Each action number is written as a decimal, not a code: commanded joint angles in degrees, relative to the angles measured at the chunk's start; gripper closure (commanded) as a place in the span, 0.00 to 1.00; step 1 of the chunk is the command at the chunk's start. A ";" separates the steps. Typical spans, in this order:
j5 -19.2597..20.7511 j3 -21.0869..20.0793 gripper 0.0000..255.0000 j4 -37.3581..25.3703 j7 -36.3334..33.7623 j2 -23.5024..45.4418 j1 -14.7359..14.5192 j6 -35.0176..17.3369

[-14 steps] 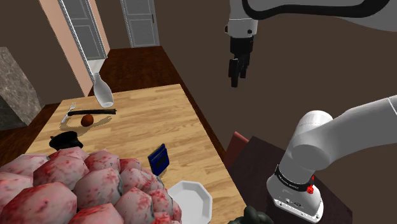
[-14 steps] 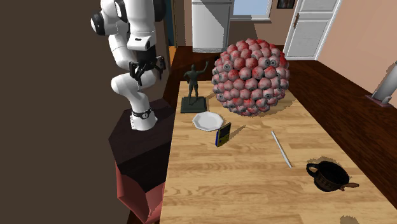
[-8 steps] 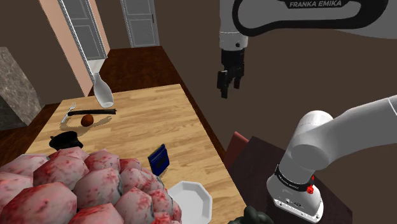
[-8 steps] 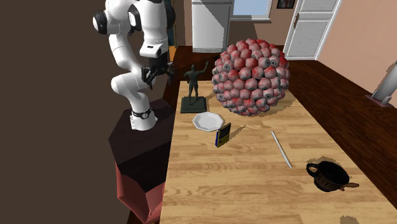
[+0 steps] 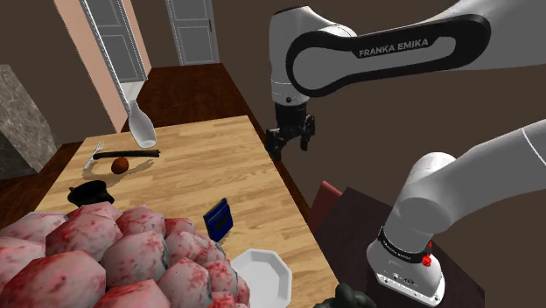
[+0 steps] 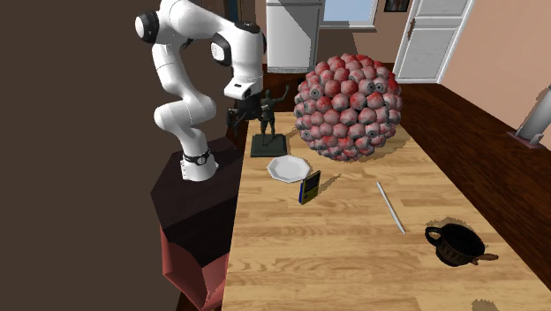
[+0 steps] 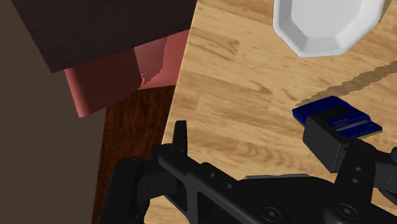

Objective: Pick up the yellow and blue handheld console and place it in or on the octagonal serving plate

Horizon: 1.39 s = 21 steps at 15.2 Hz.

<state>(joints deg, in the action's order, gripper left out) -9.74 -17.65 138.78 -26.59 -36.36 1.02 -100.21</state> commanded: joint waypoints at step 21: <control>20.24 -19.49 0.00 -18.40 -63.77 47.04 6.73 -25.73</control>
<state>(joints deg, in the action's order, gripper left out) 9.51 -37.40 120.94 -88.94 9.49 8.05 -125.56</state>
